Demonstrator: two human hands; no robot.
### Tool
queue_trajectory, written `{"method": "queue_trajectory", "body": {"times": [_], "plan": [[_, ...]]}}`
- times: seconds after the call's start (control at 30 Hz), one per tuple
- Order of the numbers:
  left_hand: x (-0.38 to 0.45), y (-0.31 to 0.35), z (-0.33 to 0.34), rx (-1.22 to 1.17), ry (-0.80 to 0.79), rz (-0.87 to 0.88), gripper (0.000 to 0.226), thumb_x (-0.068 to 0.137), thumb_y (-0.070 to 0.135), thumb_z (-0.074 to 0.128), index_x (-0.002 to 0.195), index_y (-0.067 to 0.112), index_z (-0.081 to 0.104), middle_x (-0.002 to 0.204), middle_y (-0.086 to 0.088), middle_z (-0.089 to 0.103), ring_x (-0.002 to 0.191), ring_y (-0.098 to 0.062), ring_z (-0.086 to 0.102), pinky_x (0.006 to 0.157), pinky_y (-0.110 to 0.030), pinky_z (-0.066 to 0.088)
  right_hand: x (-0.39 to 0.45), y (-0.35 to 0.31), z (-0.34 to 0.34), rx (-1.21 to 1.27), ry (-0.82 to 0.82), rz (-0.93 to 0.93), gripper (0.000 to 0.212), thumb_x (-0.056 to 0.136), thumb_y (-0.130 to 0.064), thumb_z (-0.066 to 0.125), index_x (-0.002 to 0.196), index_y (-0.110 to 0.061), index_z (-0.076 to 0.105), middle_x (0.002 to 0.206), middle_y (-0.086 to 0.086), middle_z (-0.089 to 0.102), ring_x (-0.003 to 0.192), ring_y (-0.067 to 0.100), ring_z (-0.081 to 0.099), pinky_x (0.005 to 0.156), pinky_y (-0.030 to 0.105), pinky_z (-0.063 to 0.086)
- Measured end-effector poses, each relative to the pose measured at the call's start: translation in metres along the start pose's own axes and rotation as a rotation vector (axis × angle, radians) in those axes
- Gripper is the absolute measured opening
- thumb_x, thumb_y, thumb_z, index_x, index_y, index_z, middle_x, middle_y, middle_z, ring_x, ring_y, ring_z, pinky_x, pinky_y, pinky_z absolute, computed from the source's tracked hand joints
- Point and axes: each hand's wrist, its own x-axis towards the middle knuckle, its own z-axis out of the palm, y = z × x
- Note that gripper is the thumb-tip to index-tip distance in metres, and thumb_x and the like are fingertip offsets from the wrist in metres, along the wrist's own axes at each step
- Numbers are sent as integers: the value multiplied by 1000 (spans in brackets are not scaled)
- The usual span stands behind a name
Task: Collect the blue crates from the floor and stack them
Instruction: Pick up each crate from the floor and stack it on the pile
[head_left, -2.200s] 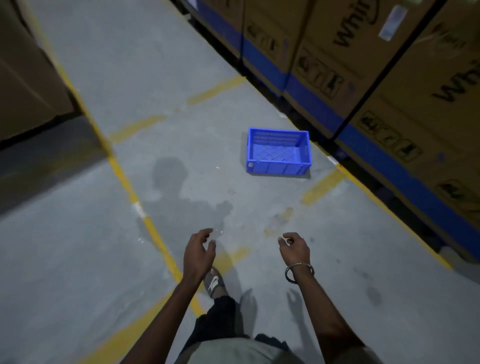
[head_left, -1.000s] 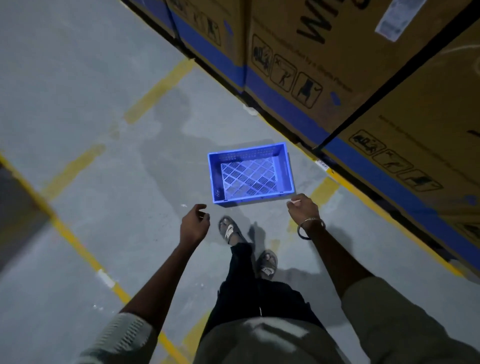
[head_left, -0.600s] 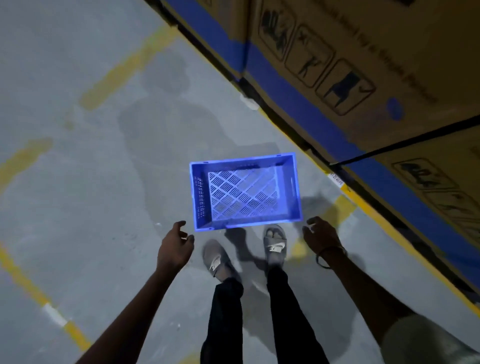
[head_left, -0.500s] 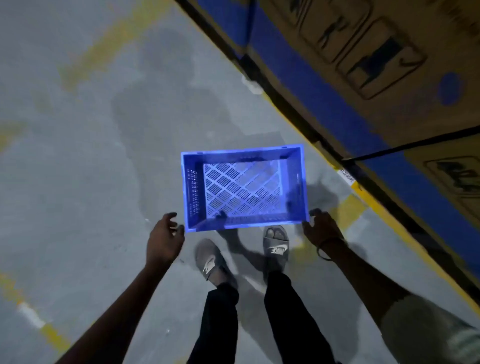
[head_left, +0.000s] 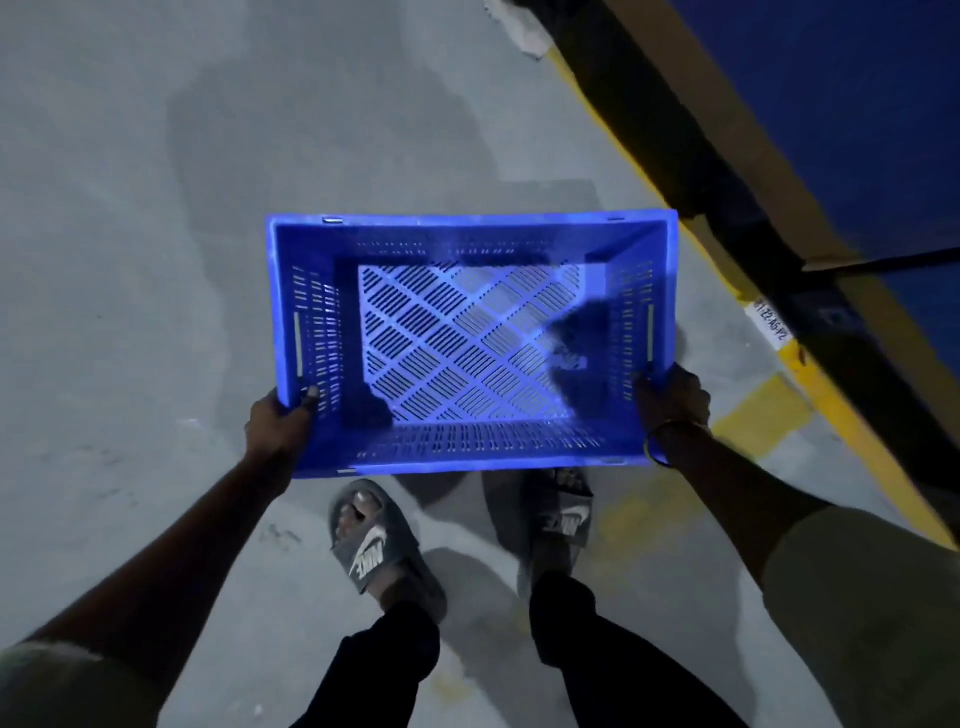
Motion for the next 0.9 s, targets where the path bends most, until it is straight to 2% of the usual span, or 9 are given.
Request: {"method": "queue_trajectory", "body": {"times": [0.13, 0.3, 0.4, 0.6, 0.7, 0.77, 0.83, 0.9], "plan": [[-32, 12, -22, -36, 16, 15, 51, 82, 52, 66, 125, 25, 70, 105, -10, 75, 104, -33, 72, 97, -54, 57, -20, -14, -34, -64, -44, -42, 49, 91, -38, 67, 131, -12, 60, 125, 25, 63, 118, 49, 56, 96, 54, 49], [-95, 14, -88, -146, 16, -79, 58, 70, 61, 69, 118, 26, 70, 106, -12, 77, 100, -35, 74, 95, -57, 59, -77, -49, -99, -120, -99, -116, 46, 92, -36, 65, 130, -12, 60, 127, 24, 61, 119, 48, 55, 97, 53, 48], [-152, 11, -137, -184, 46, -131, 67, 65, 64, 69, 118, 23, 71, 106, -14, 78, 101, -36, 75, 93, -59, 59, -128, -72, -147, -200, -145, -151, 51, 96, -34, 62, 137, -6, 55, 136, 27, 55, 127, 48, 49, 104, 54, 43], [-313, 5, -231, -313, 187, -182, 59, 68, 61, 68, 115, 24, 74, 105, -13, 78, 100, -35, 76, 89, -58, 61, -259, -105, -254, -202, -194, -241, 47, 95, -40, 58, 131, -10, 60, 132, 23, 59, 123, 47, 54, 103, 53, 45], [-401, -16, -264, -395, 254, -213, 51, 70, 61, 68, 107, 27, 75, 102, -12, 78, 99, -35, 76, 89, -56, 62, -322, -105, -300, -214, -215, -305, 61, 90, -50, 55, 136, -10, 56, 136, 22, 57, 125, 45, 54, 104, 51, 45], [-449, -45, -277, -468, 317, -243, 45, 72, 60, 70, 105, 30, 75, 99, -11, 79, 92, -30, 76, 88, -57, 62, -360, -105, -324, -172, -194, -389, 70, 78, -55, 49, 131, -9, 60, 128, 24, 62, 118, 45, 58, 98, 48, 49], [-502, -66, -283, -544, 358, -277, 43, 76, 58, 72, 109, 30, 75, 100, -12, 79, 86, -23, 73, 88, -56, 62, -391, -109, -344, -203, -205, -483, 61, 78, -51, 48, 119, -8, 63, 115, 24, 66, 107, 46, 62, 86, 46, 51], [-567, -58, -291, -642, 411, -313, 35, 86, 45, 74, 112, 22, 75, 101, -14, 78, 86, -24, 71, 86, -51, 63, -423, -118, -355, -260, -238, -568, 56, 80, -49, 50, 117, -8, 62, 110, 25, 67, 102, 47, 63, 85, 47, 51]]}}
